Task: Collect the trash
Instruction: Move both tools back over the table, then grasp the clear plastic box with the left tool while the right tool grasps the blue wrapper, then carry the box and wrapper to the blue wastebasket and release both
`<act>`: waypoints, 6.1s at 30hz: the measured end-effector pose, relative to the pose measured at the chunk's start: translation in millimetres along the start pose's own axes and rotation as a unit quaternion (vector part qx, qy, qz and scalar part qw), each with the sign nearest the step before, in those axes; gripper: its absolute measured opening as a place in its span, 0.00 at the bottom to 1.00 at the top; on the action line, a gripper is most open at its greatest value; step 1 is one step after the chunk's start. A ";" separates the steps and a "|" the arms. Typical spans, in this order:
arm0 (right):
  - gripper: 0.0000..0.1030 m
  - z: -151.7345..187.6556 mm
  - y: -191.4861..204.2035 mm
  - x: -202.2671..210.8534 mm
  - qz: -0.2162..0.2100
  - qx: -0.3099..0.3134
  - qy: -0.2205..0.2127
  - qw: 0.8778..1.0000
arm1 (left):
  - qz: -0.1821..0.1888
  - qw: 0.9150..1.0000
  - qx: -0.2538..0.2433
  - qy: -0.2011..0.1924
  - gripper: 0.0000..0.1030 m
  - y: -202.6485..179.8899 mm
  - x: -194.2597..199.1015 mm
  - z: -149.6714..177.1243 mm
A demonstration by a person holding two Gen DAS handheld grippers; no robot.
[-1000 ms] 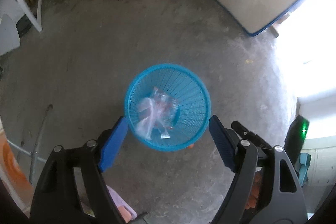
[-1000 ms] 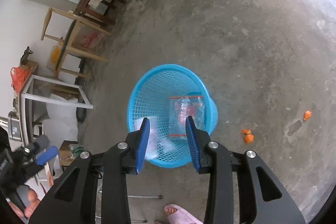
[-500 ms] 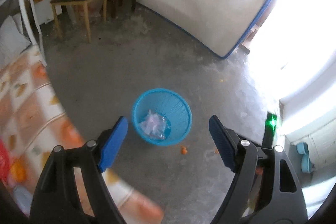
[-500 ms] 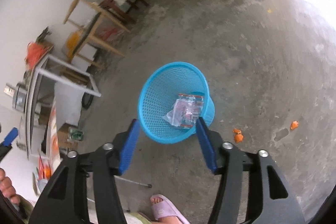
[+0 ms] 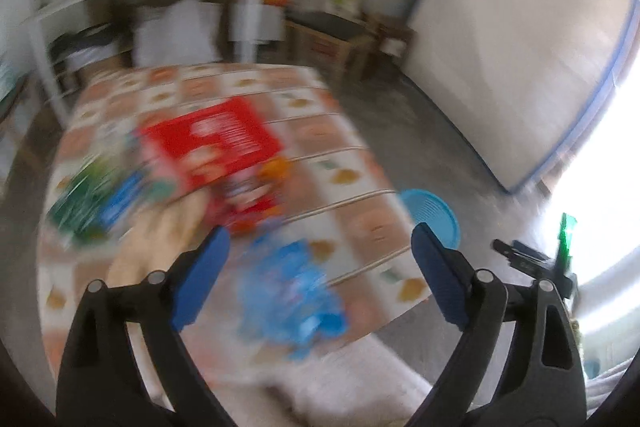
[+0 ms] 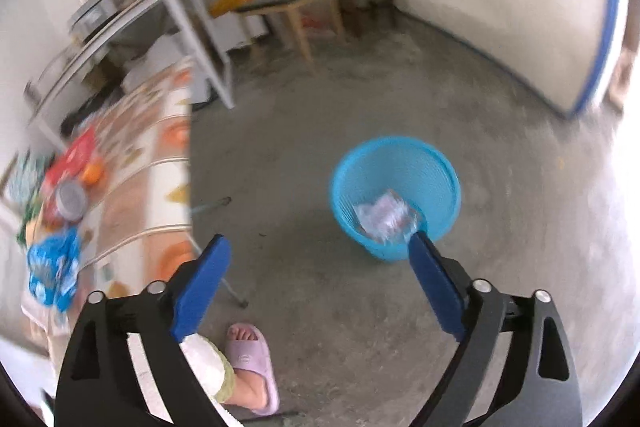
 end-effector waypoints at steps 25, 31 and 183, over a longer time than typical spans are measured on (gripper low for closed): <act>0.94 15.5 270.8 -11.8 -0.275 0.112 0.147 0.943 | 0.025 0.994 0.017 -0.100 0.92 79.5 11.9 111.1; 0.86 20.5 286.1 -48.7 -0.260 0.096 0.182 0.943 | 0.015 0.998 -0.011 -0.064 0.92 71.2 -34.9 101.8; 0.57 -7.3 -213.6 -208.3 0.026 -0.264 0.072 0.962 | 0.252 0.938 -0.051 0.233 0.83 -305.6 -382.7 -49.2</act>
Point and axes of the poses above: each gripper's, at about its wrist camera, not at the fingertips, and x roughly against the way its jaws point, y to its left, z to its underside, the point moved 3 cm from there along -x, roughly the way its jaws point
